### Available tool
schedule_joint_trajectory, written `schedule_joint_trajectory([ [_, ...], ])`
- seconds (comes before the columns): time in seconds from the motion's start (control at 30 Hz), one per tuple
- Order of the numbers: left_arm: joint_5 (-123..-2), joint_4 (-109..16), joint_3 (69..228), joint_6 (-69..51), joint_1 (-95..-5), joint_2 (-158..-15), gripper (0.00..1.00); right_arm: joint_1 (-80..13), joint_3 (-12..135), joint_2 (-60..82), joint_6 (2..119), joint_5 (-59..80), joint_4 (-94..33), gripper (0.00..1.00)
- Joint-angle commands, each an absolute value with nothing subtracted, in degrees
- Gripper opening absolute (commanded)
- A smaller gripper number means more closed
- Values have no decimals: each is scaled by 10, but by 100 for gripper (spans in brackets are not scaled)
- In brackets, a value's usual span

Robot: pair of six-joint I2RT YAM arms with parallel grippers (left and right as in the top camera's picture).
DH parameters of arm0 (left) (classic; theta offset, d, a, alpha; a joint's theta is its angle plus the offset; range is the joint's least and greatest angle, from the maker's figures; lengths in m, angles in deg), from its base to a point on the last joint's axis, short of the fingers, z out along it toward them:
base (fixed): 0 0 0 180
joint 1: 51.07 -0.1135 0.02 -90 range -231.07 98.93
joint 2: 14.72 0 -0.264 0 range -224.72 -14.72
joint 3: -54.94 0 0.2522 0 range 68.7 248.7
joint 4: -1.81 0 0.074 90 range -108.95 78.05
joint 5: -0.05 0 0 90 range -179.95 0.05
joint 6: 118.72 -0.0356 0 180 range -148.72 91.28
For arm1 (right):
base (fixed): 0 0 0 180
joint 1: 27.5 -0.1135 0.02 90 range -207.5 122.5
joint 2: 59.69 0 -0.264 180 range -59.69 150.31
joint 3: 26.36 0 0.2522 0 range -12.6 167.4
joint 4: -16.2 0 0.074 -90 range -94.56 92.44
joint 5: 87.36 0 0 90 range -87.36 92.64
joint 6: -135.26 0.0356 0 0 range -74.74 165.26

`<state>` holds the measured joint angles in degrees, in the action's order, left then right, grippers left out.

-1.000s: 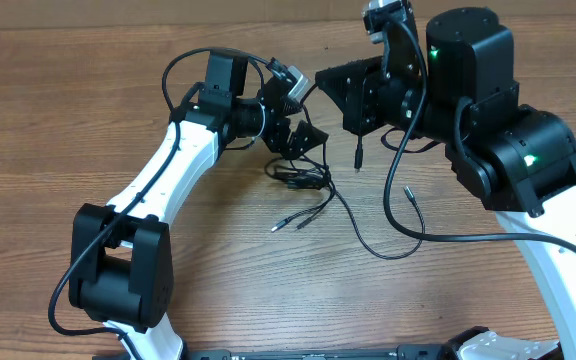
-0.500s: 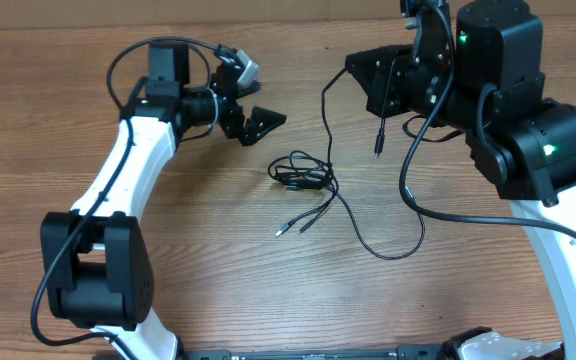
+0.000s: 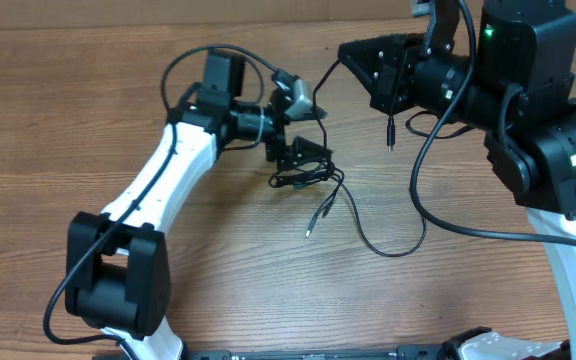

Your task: Untangle cables

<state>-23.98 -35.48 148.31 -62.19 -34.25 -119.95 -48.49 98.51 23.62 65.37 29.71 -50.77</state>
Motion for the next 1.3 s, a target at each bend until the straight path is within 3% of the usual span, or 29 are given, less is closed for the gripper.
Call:
schedule_joint_trajectory([
  [0.0, -245, -338, 1491, -637, -329, -1182, 76, -483, 1004, 223, 667, 328, -505, 4],
  [0.1, -245, -329, 1491, -636, -326, -1182, 60, -483, 1004, 223, 667, 328, -504, 4],
  [0.27, -254, -331, 1491, -636, -328, -1182, 43, -483, 1004, 223, 667, 327, -503, 4],
  [0.4, -292, -332, 1491, -634, -328, -1182, 16, -483, 1004, 223, 667, 327, -504, 4],
  [0.47, -303, -332, 1491, -635, -328, -1182, 8, -483, 1004, 223, 667, 327, -504, 4],
  [0.63, -306, -330, 1491, -629, -338, -1182, 4, -483, 1004, 223, 664, 306, -504, 4],
  [0.8, -289, -280, 1491, -499, -370, -1182, 4, -483, 1003, 224, 664, 305, -505, 6],
  [0.97, -285, -168, 1491, -282, -407, -1180, 5, -483, 1002, 230, 645, 217, -541, 37],
  [1.0, -285, -132, 1491, -224, -415, -1179, 4, -483, 1001, 236, 645, 161, -560, 49],
  [1.03, -285, -96, 1491, -163, -423, -1177, 5, -483, 999, 248, 661, 92, -587, 90],
  [1.07, -285, -74, 1491, -127, -428, -1175, 5, -483, 998, 257, 688, 62, -604, 100],
  [1.17, -290, -26, 1491, -46, -438, -1162, 4, -483, 995, 293, 787, 27, -657, 100],
  [1.27, -278, 2, 1491, -26, -440, -1138, 4, -486, 976, 329, 796, 55, -666, 100],
])
